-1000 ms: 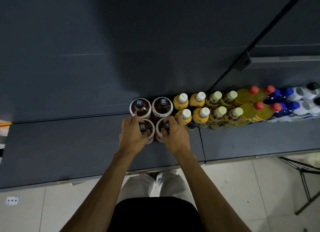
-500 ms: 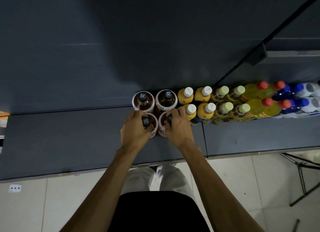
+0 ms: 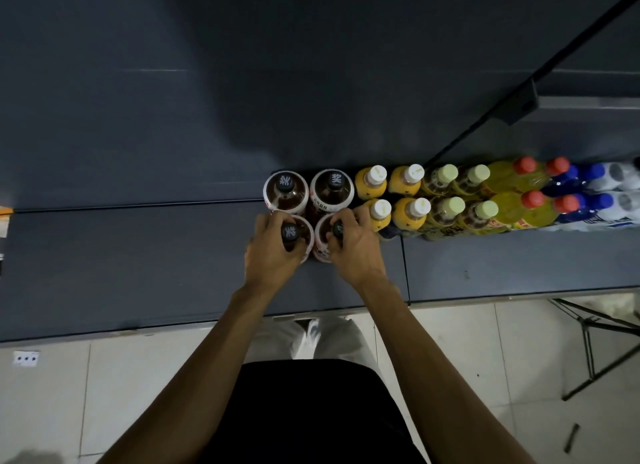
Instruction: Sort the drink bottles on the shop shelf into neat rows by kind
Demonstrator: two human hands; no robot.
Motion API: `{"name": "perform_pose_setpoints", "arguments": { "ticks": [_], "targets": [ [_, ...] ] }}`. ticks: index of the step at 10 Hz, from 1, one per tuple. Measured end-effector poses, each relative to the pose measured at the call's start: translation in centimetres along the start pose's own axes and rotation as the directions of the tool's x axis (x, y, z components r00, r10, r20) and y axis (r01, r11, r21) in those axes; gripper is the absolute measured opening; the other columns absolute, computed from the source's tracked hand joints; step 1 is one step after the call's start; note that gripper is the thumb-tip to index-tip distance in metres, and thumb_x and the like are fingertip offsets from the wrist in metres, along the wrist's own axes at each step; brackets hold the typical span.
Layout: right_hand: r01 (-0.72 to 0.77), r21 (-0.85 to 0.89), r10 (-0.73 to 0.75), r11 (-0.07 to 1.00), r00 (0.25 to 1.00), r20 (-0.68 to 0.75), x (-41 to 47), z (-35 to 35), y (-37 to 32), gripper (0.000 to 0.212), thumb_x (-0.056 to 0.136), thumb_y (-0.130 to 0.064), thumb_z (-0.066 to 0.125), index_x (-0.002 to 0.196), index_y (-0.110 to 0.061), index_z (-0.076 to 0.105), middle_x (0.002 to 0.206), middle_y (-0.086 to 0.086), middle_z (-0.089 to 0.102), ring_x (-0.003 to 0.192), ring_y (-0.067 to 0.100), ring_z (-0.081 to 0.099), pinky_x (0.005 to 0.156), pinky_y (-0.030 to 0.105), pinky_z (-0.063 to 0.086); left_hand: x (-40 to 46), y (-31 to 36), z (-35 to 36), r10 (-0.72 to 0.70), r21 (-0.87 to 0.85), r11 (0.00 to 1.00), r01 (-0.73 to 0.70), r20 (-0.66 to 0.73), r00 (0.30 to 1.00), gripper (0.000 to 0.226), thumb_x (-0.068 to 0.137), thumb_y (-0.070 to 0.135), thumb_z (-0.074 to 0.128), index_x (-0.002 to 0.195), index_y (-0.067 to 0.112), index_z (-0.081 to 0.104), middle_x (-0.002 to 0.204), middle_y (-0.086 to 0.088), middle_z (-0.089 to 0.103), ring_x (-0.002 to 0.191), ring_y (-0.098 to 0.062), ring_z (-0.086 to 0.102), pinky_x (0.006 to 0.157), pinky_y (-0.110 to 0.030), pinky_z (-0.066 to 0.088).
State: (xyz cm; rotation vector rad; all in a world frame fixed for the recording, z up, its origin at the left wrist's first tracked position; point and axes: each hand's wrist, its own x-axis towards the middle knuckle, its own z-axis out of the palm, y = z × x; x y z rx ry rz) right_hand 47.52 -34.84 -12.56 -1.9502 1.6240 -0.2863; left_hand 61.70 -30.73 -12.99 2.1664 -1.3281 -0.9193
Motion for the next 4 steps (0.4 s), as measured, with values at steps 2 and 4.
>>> {"name": "perform_pose_setpoints", "arguments": {
  "ticks": [2,4],
  "targets": [
    [-0.072,0.244,0.088,0.967,0.995,-0.056,-0.5,-0.1,0.3,0.026,0.078,-0.001,0.068,0.104,-0.003,0.063,0.108,0.012,0.052,0.094,0.024,0.053,0.083,0.027,0.047,-0.3,-0.2,-1.0,0.045,-0.065,0.997,-0.043,0.027,0.999,0.028,0.075,0.035,0.066,0.101,0.029,0.056,0.103,0.005,0.057,0.096,-0.017,0.059,0.084,-0.041,0.05],
    [-0.159,0.617,0.246,0.771,0.967,-0.059,-2.7,-4.2,0.5,0.028,0.095,-0.023,0.059,0.121,-0.012,0.062,0.106,-0.001,0.064,0.093,0.008,0.062,0.075,0.018,0.048,-1.5,4.8,-1.5,0.308,-0.16,0.933,-0.321,-0.104,0.946,0.032,0.081,0.029,0.055,0.11,0.019,0.065,0.112,0.003,0.063,0.105,-0.014,0.056,0.092,-0.04,0.047]
  ]
}}
